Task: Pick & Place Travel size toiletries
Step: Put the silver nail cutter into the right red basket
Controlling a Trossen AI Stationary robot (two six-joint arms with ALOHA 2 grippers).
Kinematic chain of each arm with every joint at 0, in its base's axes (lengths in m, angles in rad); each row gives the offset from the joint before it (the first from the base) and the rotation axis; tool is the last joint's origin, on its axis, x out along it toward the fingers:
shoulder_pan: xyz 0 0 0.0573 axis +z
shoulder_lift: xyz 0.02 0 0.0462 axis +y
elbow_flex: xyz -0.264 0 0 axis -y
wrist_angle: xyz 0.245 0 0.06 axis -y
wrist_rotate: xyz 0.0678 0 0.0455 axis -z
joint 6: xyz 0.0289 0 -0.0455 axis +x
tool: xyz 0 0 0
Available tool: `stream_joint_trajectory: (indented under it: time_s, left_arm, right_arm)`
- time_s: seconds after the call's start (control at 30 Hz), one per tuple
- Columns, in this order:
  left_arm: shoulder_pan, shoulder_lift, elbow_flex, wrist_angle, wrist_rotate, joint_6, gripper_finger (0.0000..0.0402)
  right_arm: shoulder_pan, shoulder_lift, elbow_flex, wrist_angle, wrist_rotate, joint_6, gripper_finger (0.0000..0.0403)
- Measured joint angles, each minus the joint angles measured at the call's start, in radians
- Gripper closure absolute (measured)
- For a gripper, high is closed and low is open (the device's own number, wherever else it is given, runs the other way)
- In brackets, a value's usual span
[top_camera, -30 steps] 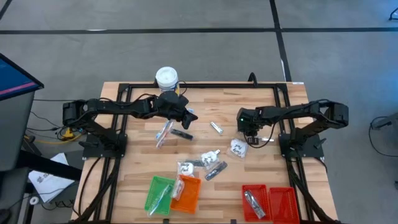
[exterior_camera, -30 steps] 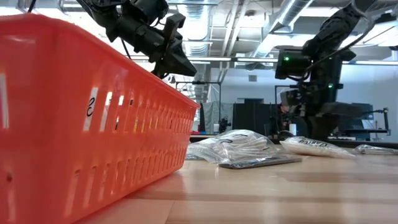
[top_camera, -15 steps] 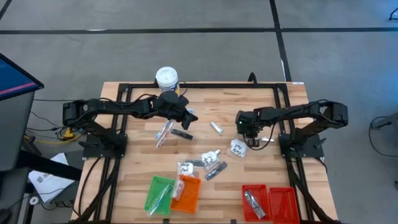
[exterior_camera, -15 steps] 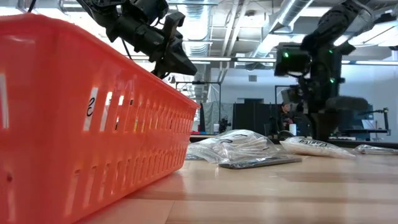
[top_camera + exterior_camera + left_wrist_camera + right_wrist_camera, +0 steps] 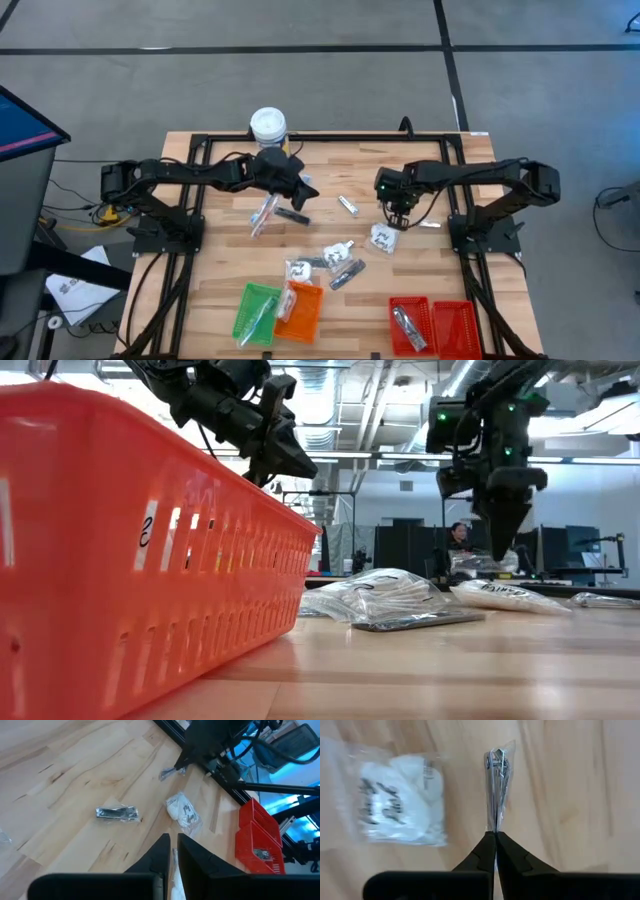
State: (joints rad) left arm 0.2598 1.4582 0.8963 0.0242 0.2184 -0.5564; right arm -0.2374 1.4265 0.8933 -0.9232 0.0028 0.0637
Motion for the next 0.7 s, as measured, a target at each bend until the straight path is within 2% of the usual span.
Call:
stream_joint_trajectory:
  time_s: [0.13,0.3,0.4,0.53,0.7]
  left_arm:
    - [-0.015,0.0,0.0,0.0,0.0,0.001,0.0373]
    - [-0.045,0.0,0.0,0.0,0.0,0.002,0.0373]
    - [-0.061,0.0,0.0,0.001,0.0,0.006,0.0373]
    - [-0.077,0.0,0.0,0.007,-0.004,-0.016,0.0373]
    - [-0.115,0.0,0.001,0.03,-0.036,-0.102,0.0373]
  right_arm:
    - [0.026,-0.044,0.041,-0.066,-0.079,0.15,0.0402]
    - [0.103,-0.166,0.068,-0.177,-0.089,0.438,0.0402]
    - [0.188,-0.263,0.068,-0.224,-0.089,0.632,0.0403]
    - [0.365,-0.377,0.068,-0.283,-0.064,0.932,0.0403]
    - [0.7,-0.442,0.069,-0.372,0.011,1.344,0.0403]
